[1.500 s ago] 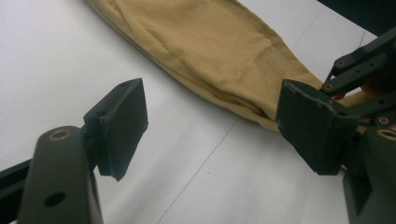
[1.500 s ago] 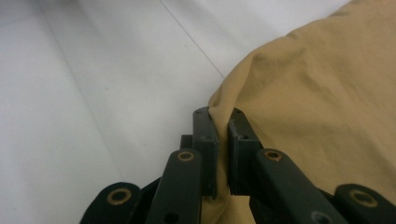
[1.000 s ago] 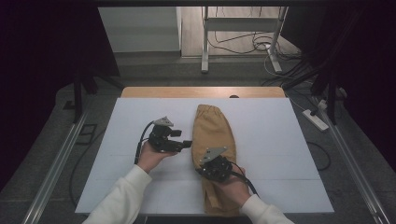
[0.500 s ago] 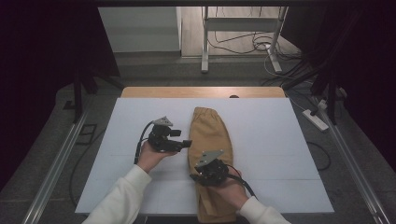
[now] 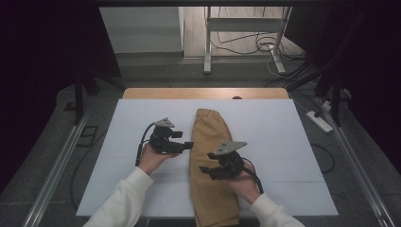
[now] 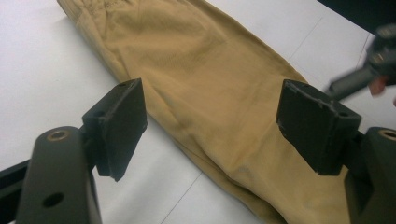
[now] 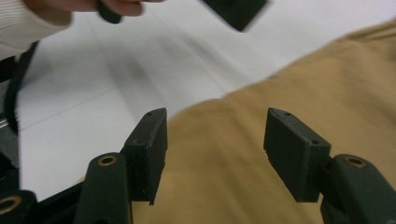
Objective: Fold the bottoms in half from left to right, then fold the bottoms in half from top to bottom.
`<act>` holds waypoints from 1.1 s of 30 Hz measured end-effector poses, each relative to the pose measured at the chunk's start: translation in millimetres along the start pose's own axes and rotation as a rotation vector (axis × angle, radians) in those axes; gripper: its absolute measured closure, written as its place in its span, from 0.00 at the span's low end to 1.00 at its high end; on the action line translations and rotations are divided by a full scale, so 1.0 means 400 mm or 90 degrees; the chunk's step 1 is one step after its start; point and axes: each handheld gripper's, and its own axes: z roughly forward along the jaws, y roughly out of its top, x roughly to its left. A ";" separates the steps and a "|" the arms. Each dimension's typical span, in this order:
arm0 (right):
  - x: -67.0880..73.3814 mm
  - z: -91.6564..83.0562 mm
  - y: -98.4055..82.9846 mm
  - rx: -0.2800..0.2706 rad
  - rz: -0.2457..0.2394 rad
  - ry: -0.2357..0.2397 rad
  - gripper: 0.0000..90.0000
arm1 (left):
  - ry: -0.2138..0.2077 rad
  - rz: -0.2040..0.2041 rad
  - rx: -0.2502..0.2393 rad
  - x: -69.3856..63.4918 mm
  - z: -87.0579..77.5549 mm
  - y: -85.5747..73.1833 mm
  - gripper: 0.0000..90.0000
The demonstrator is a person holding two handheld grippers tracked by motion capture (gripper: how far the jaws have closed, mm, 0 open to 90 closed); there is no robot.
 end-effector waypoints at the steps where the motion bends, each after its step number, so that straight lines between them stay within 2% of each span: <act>1: -0.011 -0.004 -0.003 0.001 0.005 -0.004 0.44 | 0.000 0.000 0.001 0.000 0.000 0.000 0.27; 7: -0.083 -0.025 -0.026 -0.006 0.047 -0.019 0.41 | 0.000 -0.001 0.002 0.000 0.002 -0.001 0.26; 13: -0.129 -0.056 -0.041 -0.022 0.059 -0.032 0.41 | 0.000 0.002 0.003 -0.002 0.003 0.000 0.26; 21: -0.156 -0.079 -0.046 -0.029 0.060 -0.050 0.41 | 0.000 0.002 0.003 -0.002 0.002 0.000 0.26; 33: -0.171 -0.084 -0.045 -0.035 0.065 -0.059 0.41 | 0.008 -0.003 -0.001 0.004 -0.004 -0.003 0.26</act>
